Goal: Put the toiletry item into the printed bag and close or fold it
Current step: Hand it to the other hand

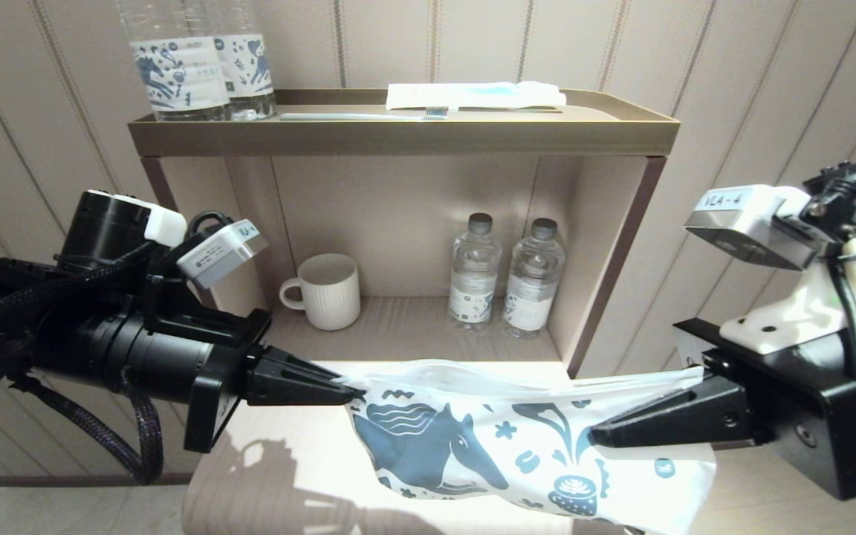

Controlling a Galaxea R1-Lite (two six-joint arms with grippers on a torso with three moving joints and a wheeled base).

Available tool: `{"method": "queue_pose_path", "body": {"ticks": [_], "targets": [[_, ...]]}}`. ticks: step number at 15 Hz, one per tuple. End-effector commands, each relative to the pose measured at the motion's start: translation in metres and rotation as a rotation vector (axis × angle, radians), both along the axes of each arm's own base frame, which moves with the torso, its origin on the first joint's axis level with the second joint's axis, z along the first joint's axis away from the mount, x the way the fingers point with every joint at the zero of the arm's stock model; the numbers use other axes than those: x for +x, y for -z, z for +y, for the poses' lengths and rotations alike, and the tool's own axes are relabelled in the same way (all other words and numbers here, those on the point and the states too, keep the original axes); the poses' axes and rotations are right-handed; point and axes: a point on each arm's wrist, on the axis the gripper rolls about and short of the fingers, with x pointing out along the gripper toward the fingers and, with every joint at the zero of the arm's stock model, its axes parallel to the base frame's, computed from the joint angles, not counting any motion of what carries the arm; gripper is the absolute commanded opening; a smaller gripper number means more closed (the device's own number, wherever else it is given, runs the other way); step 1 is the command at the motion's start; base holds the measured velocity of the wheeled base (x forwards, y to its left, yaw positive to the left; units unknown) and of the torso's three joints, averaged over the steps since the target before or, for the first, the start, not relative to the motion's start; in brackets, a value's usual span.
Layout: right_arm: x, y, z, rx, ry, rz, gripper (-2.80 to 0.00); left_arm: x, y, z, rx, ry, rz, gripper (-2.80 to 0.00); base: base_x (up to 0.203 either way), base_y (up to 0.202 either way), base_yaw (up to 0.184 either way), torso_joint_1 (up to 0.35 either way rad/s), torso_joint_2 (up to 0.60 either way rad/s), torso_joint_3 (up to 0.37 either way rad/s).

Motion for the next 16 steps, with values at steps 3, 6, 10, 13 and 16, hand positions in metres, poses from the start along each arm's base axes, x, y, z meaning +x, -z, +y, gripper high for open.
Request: {"method": "queue_pose_path", "body": {"ticks": [3,6,10,13,16], "targets": [[0.015,0.008,0.016,-0.018,-0.041,0.037,-2.8,-0.001,-0.001,0.0,-0.005,0.006,-0.004,-2.8,0.0,0.0,0.0,0.0,0.0,0.0],[0.028,0.015,0.032,-0.036,-0.069,0.059,-2.8,-0.001,-0.001,0.0,-0.004,0.005,-0.005,-2.8,0.0,0.0,0.0,0.0,0.0,0.0],[0.042,0.023,0.046,-0.053,-0.086,0.087,-2.8,-0.001,-0.001,0.0,-0.005,0.008,-0.007,-2.8,0.0,0.0,0.0,0.0,0.0,0.0],[0.04,0.02,0.045,-0.055,-0.075,0.073,-2.8,-0.002,-0.002,0.0,-0.006,0.008,-0.01,-2.8,0.0,0.0,0.0,0.0,0.0,0.0],[0.036,0.017,0.041,-0.057,-0.064,0.06,-2.8,-0.001,-0.003,0.0,-0.004,0.005,-0.012,-2.8,0.0,0.0,0.0,0.0,0.0,0.0]]}}
